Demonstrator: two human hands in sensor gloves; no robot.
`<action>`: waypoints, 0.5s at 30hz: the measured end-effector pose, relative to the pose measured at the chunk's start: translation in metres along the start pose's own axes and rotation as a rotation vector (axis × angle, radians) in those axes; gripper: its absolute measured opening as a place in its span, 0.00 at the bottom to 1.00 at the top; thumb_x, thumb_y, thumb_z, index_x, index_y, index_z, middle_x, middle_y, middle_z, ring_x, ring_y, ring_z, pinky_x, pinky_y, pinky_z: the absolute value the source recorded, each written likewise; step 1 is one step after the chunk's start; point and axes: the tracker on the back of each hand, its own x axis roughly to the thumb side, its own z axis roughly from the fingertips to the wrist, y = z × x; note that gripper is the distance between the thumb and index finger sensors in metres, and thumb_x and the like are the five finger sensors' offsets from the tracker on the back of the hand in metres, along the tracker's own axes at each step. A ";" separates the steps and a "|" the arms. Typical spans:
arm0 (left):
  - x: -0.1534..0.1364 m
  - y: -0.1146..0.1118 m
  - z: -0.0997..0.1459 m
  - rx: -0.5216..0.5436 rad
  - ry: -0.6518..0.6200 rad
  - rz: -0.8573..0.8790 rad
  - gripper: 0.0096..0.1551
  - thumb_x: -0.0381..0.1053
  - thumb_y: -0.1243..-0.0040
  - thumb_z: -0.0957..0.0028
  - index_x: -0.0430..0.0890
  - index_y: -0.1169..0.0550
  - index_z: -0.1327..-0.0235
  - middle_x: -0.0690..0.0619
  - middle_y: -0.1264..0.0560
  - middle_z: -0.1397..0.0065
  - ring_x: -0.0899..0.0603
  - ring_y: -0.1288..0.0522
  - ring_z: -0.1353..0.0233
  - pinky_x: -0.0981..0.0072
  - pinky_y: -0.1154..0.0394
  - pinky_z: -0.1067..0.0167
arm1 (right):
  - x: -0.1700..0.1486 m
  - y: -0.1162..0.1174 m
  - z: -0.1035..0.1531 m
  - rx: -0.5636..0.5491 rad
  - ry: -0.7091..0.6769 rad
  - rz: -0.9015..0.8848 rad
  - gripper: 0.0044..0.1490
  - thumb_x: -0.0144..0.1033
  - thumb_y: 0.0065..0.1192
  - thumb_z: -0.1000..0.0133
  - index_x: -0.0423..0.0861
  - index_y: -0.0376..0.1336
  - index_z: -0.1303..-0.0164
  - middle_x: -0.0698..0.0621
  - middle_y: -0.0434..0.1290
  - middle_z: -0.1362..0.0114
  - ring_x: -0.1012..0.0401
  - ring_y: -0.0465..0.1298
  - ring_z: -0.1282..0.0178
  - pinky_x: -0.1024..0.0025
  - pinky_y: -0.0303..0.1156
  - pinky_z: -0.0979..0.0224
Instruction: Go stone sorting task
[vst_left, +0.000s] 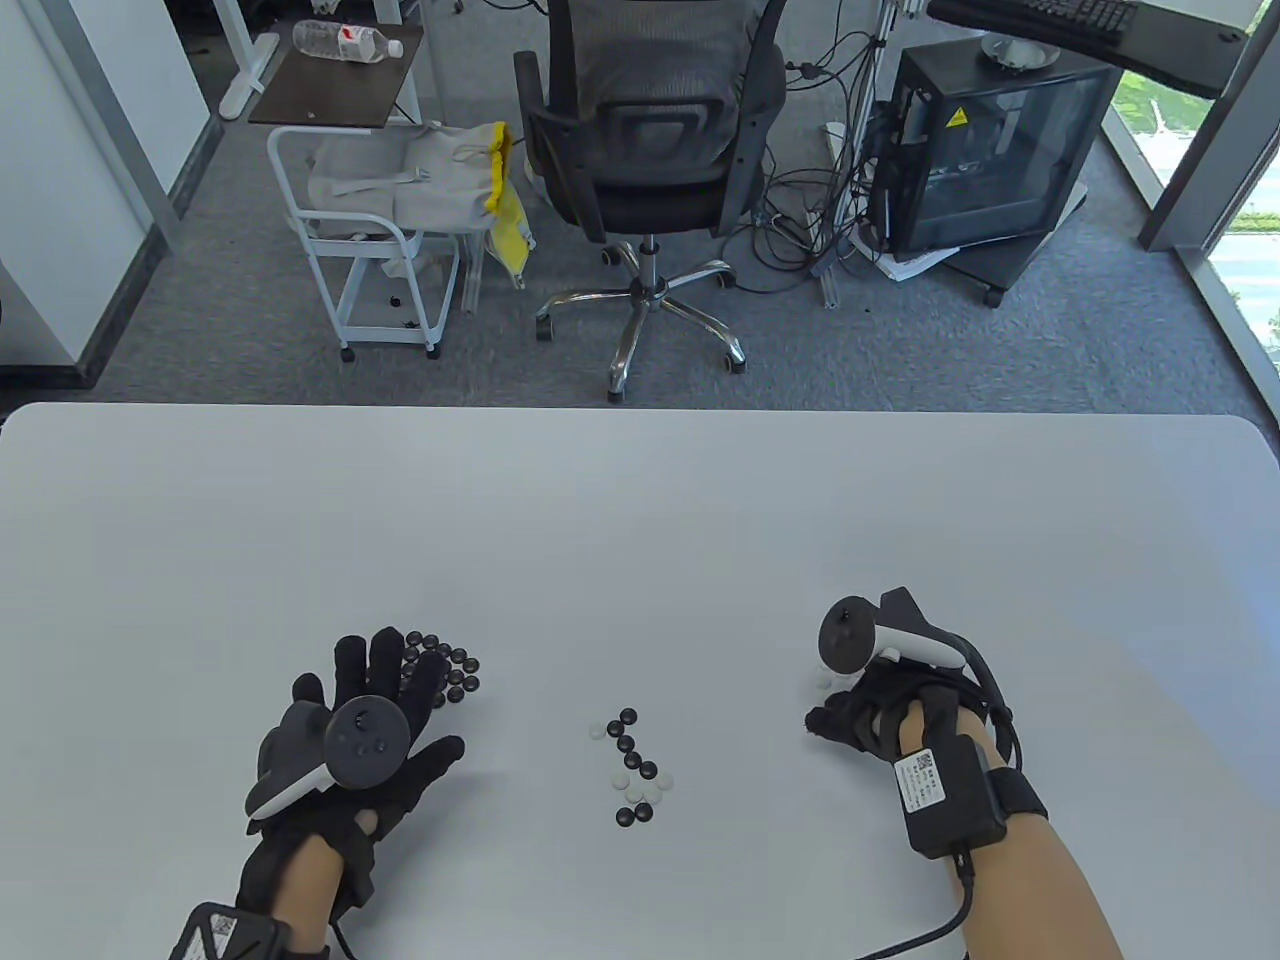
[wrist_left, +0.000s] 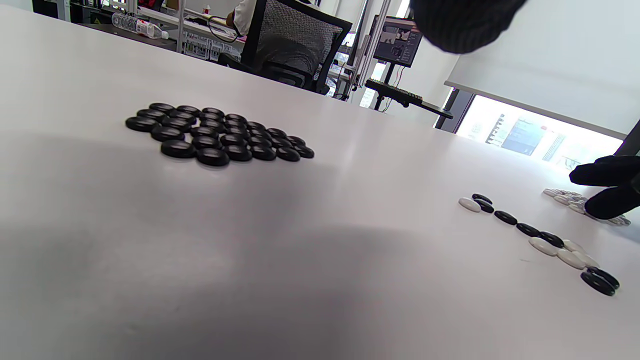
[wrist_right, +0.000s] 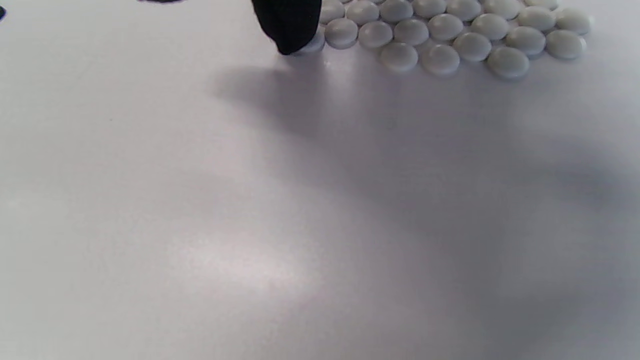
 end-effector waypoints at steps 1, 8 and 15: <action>0.000 0.000 0.000 0.000 0.000 0.001 0.49 0.65 0.55 0.39 0.46 0.58 0.14 0.32 0.75 0.18 0.25 0.79 0.25 0.16 0.73 0.42 | -0.001 0.000 0.000 0.000 0.001 -0.007 0.42 0.54 0.46 0.37 0.42 0.60 0.18 0.25 0.30 0.16 0.26 0.26 0.24 0.12 0.31 0.34; 0.000 0.000 0.000 0.000 0.002 0.005 0.49 0.65 0.55 0.39 0.46 0.58 0.14 0.32 0.75 0.18 0.25 0.79 0.25 0.16 0.73 0.42 | -0.002 -0.005 0.003 -0.024 -0.023 -0.064 0.42 0.54 0.46 0.37 0.41 0.59 0.17 0.24 0.29 0.17 0.25 0.25 0.25 0.12 0.31 0.34; 0.000 0.000 0.000 -0.002 0.004 0.005 0.49 0.65 0.55 0.39 0.46 0.58 0.14 0.32 0.75 0.18 0.25 0.79 0.25 0.16 0.73 0.42 | 0.034 -0.017 0.020 -0.069 -0.191 -0.058 0.41 0.54 0.46 0.37 0.41 0.64 0.20 0.25 0.31 0.16 0.25 0.26 0.24 0.12 0.32 0.34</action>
